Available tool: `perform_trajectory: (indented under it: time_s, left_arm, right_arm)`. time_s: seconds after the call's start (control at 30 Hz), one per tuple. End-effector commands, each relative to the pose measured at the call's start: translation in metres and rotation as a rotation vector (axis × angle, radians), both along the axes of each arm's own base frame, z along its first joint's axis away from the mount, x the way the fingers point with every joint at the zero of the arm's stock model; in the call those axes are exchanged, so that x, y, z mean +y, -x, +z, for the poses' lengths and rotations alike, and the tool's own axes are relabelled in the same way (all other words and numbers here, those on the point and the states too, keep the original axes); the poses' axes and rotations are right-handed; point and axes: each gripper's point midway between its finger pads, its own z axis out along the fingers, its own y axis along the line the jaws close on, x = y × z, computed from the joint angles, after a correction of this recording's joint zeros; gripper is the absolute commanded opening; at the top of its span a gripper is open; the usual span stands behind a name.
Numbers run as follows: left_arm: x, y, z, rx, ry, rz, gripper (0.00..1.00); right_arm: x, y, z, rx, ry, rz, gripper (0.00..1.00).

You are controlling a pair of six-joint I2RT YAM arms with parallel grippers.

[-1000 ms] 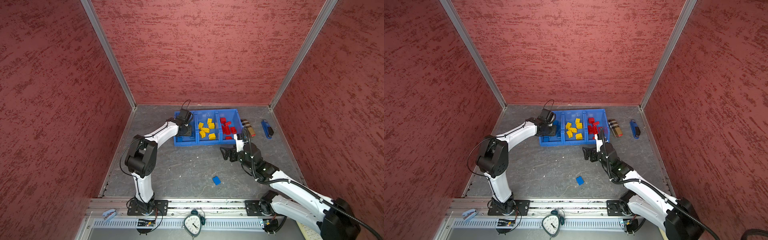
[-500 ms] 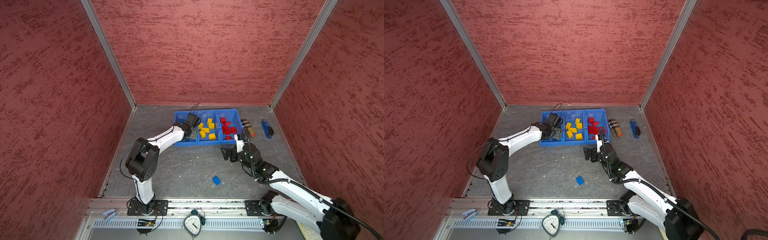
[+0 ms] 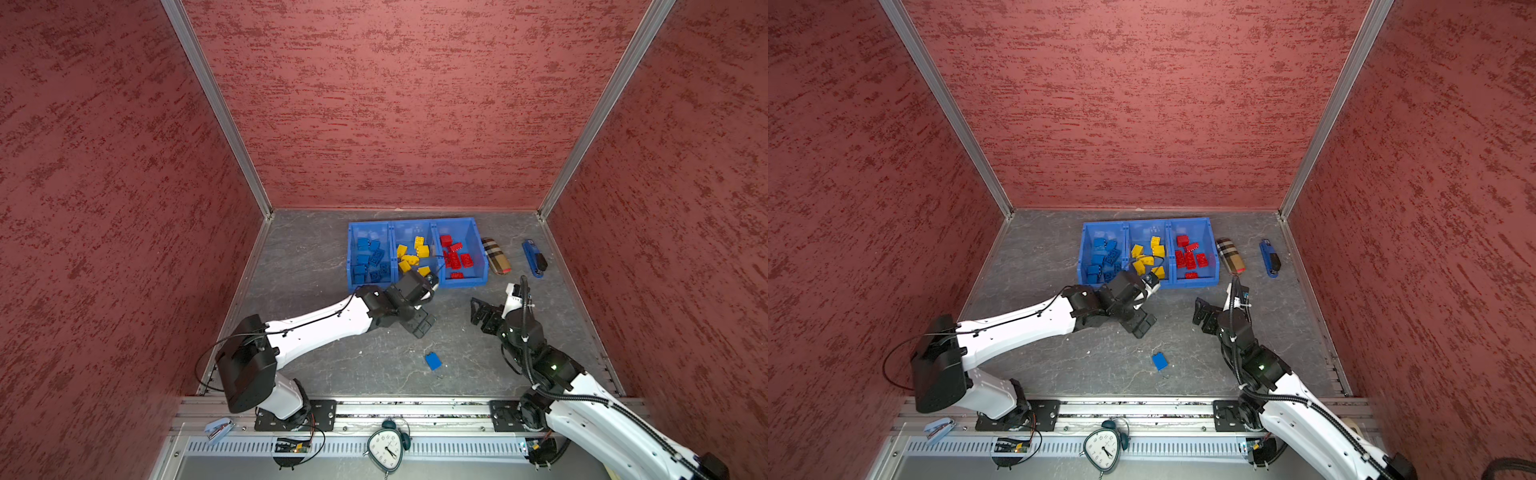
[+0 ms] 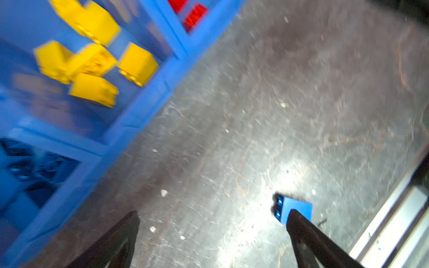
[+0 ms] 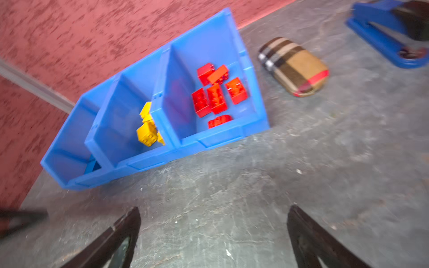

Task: Sort the legos into containers by color
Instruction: 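Move the left gripper to the last blue brick and grasp it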

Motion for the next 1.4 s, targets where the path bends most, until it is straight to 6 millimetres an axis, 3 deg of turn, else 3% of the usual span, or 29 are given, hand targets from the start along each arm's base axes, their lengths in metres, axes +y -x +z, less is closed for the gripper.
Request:
perform_trajectory:
  time_s: [0.0,0.17,0.33,0.5,0.9,1.27,1.37]
  left_arm:
    - [-0.011,0.049,-0.034,0.162,-0.180,-0.147,1.00]
    - [-0.041,0.069,-0.067,0.231,-0.301,-0.213,0.97]
    - [-0.038,0.071,-0.093,0.252,-0.428,-0.240,0.88]
    - [-0.030,0.086,-0.102,0.326,-0.442,-0.250,0.82]
    - [-0.041,0.096,-0.113,0.383,-0.418,-0.360,0.68]
    - [-0.046,0.092,-0.119,0.383,-0.460,-0.336,0.65]
    - [-0.046,0.087,-0.123,0.364,-0.469,-0.297,0.60]
  right_arm:
    - [-0.036,0.022,-0.029,0.114,-0.011,-0.175,0.99]
    - [-0.052,0.032,-0.033,0.130,-0.011,-0.239,0.99]
    - [-0.054,0.032,-0.028,0.102,-0.015,-0.243,0.99]
    - [-0.055,0.032,-0.028,0.098,-0.012,-0.247,0.99]
    - [-0.053,0.029,-0.027,0.087,0.002,-0.232,0.99]
    - [-0.052,0.027,-0.026,0.076,-0.001,-0.230,0.99]
    - [-0.051,0.026,-0.025,0.069,-0.004,-0.230,0.99]
